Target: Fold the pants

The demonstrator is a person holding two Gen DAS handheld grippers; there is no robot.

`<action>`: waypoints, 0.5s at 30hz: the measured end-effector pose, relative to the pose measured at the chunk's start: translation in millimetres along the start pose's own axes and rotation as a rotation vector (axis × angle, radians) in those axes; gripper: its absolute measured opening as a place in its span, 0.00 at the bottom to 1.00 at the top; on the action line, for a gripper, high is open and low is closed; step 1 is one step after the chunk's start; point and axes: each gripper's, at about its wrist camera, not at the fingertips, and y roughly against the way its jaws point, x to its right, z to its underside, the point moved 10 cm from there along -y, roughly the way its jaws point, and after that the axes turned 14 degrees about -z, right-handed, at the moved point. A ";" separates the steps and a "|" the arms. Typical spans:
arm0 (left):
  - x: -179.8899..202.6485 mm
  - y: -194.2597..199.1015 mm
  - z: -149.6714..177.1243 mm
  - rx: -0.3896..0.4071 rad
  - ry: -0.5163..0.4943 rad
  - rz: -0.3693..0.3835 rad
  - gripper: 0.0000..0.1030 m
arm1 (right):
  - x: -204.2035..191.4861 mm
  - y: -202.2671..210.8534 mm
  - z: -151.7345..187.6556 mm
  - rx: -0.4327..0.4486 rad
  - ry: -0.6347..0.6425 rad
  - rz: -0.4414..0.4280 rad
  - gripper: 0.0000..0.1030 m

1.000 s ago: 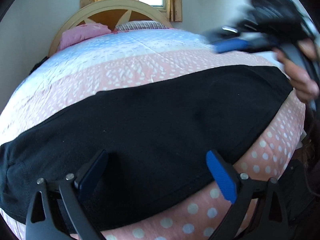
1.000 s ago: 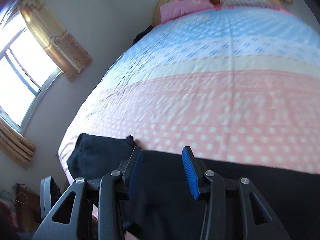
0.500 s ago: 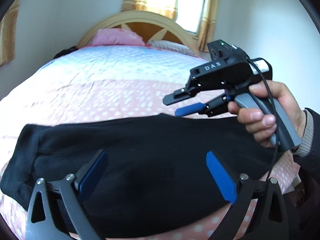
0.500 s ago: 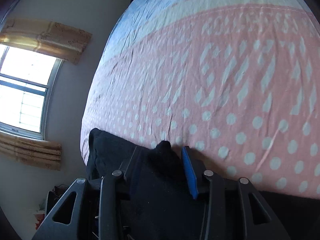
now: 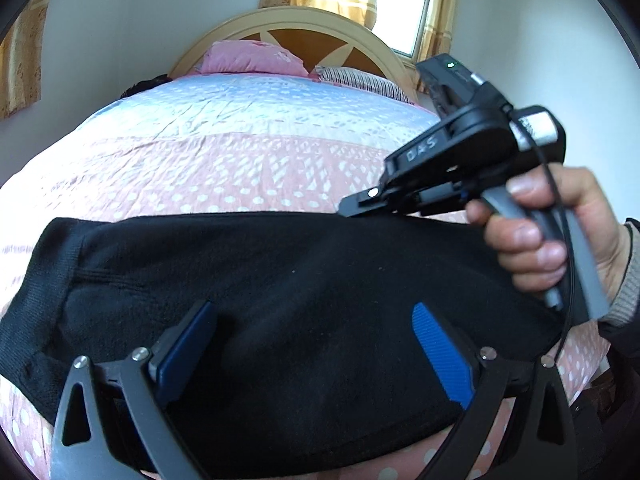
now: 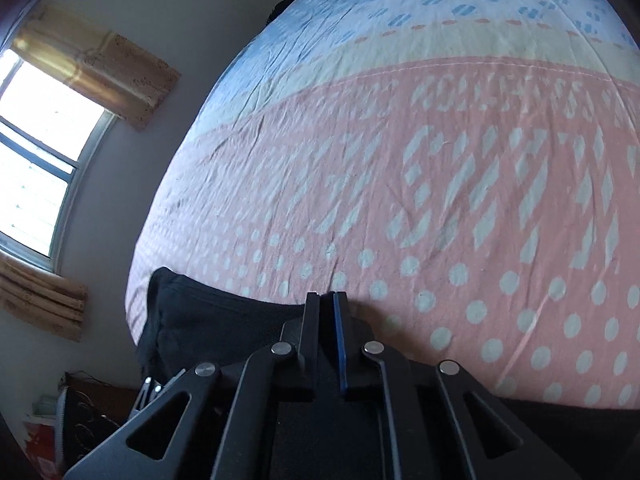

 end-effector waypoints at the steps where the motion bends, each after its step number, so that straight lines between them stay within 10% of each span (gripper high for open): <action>1: 0.1 0.3 -0.1 0.002 -0.003 -0.001 0.98 | -1.4 11.9 0.9 0.024 0.008 0.007 0.26; 3: -2.5 0.5 -0.4 0.003 -0.002 0.000 0.98 | -1.4 39.9 5.2 0.054 0.046 0.033 0.40; 15: -0.5 5.1 3.2 -0.001 -0.021 0.002 1.00 | 11.7 144.2 128.6 0.042 0.192 0.112 0.45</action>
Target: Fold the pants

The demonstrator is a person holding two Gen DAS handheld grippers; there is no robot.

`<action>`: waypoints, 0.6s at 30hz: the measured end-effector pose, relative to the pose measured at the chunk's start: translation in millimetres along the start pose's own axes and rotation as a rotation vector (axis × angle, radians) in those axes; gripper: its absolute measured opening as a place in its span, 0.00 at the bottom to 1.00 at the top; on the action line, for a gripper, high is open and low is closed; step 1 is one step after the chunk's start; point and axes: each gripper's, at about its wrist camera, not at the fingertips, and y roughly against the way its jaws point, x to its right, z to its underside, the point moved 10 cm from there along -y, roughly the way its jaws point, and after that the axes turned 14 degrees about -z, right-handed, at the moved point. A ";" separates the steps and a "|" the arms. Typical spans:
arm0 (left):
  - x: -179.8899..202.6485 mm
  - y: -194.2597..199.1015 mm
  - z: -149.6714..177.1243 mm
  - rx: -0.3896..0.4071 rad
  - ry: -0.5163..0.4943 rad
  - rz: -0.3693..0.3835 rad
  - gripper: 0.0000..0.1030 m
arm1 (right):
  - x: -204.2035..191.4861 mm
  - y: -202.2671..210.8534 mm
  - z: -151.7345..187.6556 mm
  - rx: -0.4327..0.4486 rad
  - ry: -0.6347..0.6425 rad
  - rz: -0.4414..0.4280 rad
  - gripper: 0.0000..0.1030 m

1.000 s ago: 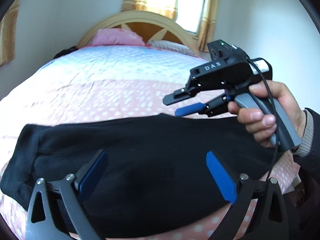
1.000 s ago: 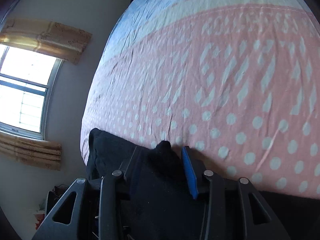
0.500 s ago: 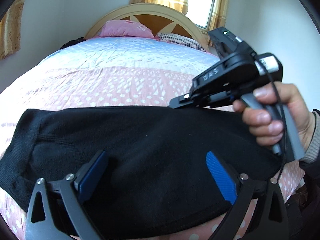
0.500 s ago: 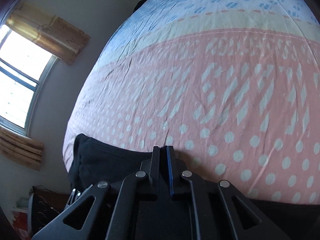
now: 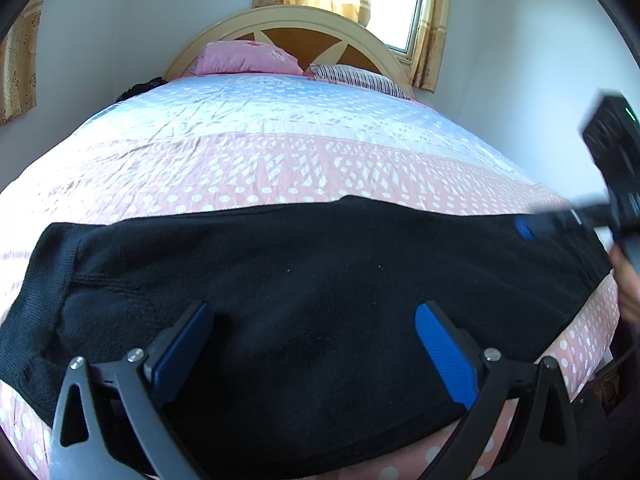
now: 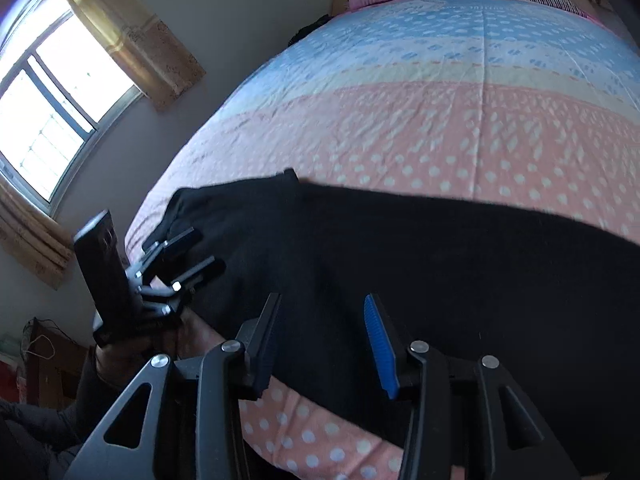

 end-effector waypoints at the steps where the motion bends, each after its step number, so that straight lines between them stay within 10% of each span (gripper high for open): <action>1: 0.4 0.4 0.0 0.001 -0.002 -0.002 1.00 | 10.8 -4.3 13.6 -0.015 -0.020 0.024 0.45; 10: 3.5 12.6 0.1 0.032 -0.004 -0.007 1.00 | -10.5 14.0 24.4 0.136 0.025 -0.088 0.46; 18: 11.1 15.8 21.0 0.002 -0.116 -0.055 1.00 | -8.1 -23.6 44.7 0.021 0.014 -0.069 0.48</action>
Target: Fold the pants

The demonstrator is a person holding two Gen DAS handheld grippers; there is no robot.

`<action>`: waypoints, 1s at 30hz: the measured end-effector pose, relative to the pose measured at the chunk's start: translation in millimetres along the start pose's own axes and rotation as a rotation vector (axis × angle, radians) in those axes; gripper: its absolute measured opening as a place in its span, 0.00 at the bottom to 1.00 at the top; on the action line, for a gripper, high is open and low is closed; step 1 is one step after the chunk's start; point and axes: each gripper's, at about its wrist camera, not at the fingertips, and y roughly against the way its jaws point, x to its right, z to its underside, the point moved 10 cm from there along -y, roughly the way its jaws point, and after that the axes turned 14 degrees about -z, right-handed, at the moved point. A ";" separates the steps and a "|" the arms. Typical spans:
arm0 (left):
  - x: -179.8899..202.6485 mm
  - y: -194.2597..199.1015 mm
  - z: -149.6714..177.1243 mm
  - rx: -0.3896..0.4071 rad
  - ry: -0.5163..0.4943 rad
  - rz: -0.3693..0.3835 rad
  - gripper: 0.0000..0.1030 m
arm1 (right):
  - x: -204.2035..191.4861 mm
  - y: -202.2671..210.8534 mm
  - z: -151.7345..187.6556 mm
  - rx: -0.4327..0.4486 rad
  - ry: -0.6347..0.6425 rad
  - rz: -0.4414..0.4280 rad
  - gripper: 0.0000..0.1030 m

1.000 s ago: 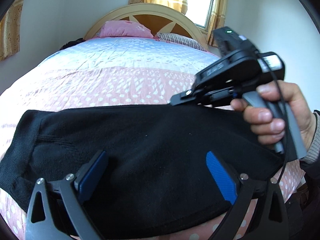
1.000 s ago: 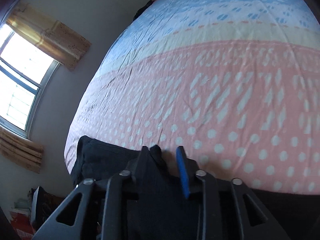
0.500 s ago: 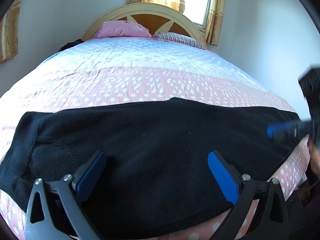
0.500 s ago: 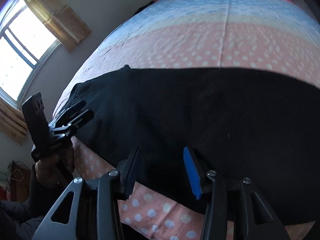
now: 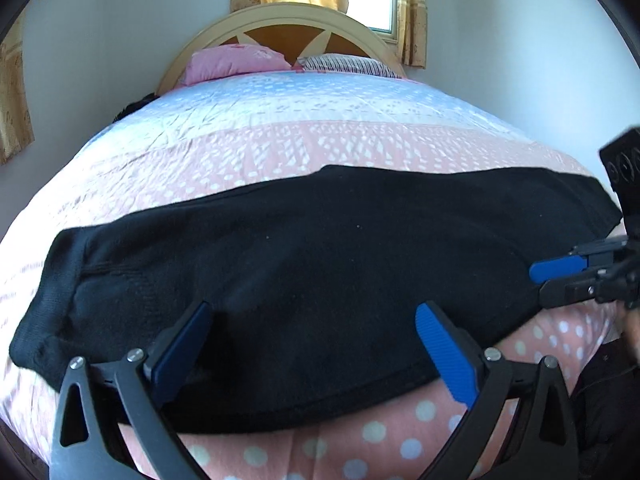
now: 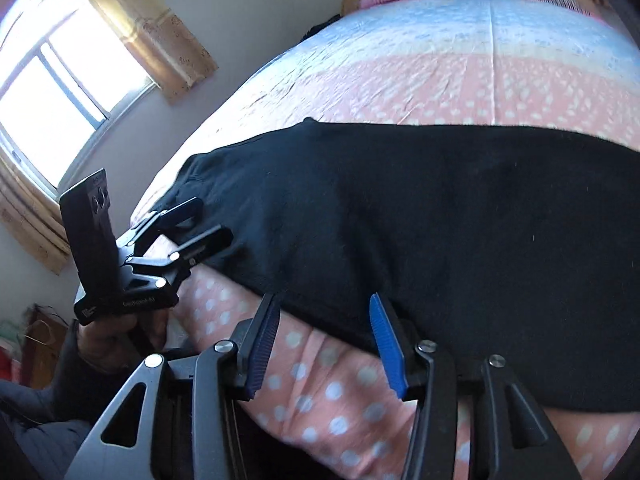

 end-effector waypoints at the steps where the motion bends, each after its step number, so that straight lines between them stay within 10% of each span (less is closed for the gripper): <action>1: -1.2 3.8 -1.6 0.002 0.018 0.016 1.00 | -0.6 0.9 1.3 -0.007 -0.005 -0.012 0.48; 6: 11.5 19.0 -17.7 0.044 0.102 0.154 1.00 | 9.6 6.3 -4.2 0.046 -0.043 -0.013 0.48; 11: 31.3 3.6 -1.2 -0.009 -0.008 0.119 1.00 | 10.0 14.8 -2.5 0.040 -0.020 0.022 0.48; 21: 53.3 13.2 -33.9 -0.015 0.039 0.180 1.00 | 87.0 166.8 -13.9 0.376 -0.109 0.299 0.58; 30: 95.0 -5.5 -53.4 0.022 -0.090 0.140 1.00 | 183.0 280.4 57.0 0.441 -0.367 0.452 0.58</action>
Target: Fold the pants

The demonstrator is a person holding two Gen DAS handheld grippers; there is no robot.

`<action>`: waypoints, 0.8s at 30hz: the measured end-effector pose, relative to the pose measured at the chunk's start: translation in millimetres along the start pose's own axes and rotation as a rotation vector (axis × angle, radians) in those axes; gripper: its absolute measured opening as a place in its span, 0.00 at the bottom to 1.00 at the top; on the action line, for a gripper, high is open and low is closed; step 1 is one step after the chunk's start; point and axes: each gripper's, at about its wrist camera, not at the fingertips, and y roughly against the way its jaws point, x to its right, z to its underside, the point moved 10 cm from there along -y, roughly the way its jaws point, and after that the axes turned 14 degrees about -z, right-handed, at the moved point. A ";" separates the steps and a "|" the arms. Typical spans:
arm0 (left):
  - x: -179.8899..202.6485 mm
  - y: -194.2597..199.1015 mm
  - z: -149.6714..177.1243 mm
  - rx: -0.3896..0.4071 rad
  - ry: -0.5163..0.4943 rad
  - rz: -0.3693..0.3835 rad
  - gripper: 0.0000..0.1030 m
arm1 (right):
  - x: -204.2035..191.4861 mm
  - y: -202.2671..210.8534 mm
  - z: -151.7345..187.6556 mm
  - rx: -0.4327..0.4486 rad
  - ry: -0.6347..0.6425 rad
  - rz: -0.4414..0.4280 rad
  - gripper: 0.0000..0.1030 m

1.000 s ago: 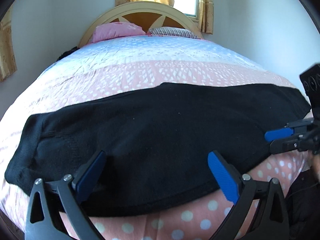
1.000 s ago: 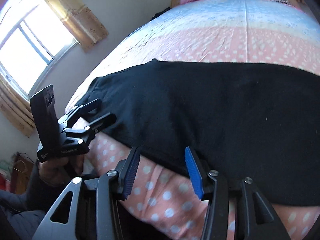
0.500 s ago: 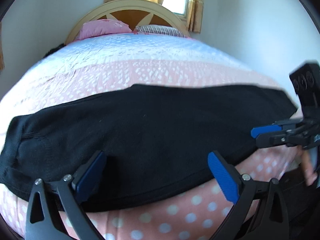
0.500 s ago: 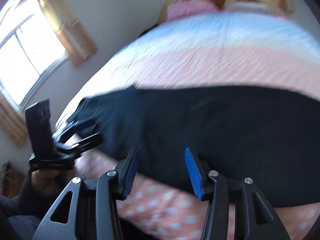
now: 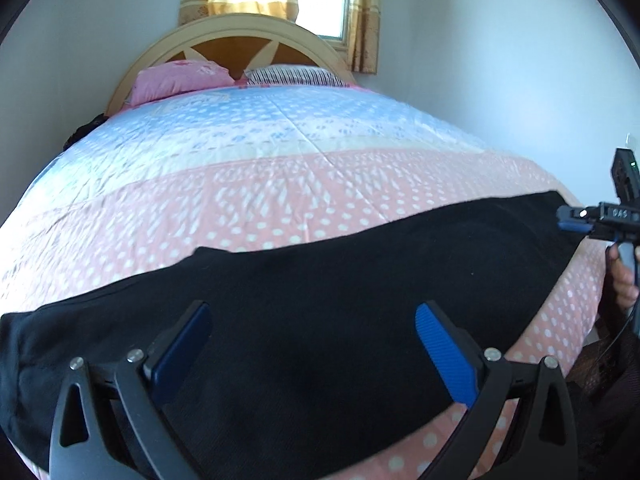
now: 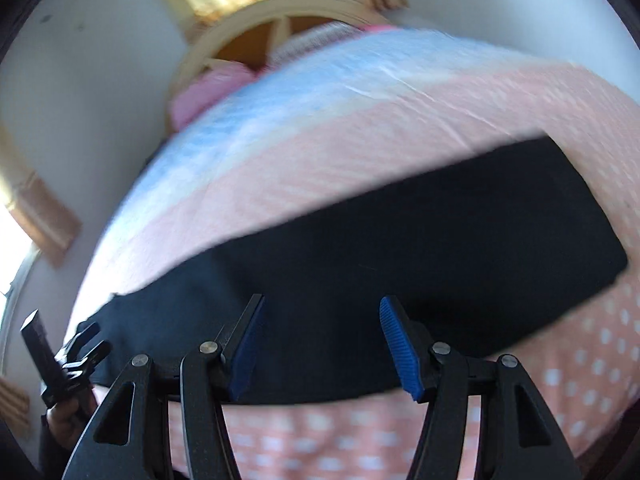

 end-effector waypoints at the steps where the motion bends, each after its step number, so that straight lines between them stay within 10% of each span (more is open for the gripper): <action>1: 3.2 -5.5 2.2 -0.019 -0.014 -0.003 1.00 | 5.0 -0.5 0.3 0.002 -0.006 -0.027 0.58; 9: 15.0 -15.4 15.2 -0.059 -0.094 -0.005 1.00 | 21.5 51.7 -28.8 0.183 -0.047 -0.115 0.58; 15: 4.9 -16.7 16.1 -0.076 -0.009 0.027 1.00 | 111.1 123.7 -38.6 0.354 -0.298 0.002 0.58; 24: 10.2 -19.0 18.9 -0.079 -0.048 -0.019 1.00 | 148.6 120.0 -20.6 0.282 -0.403 -0.011 0.58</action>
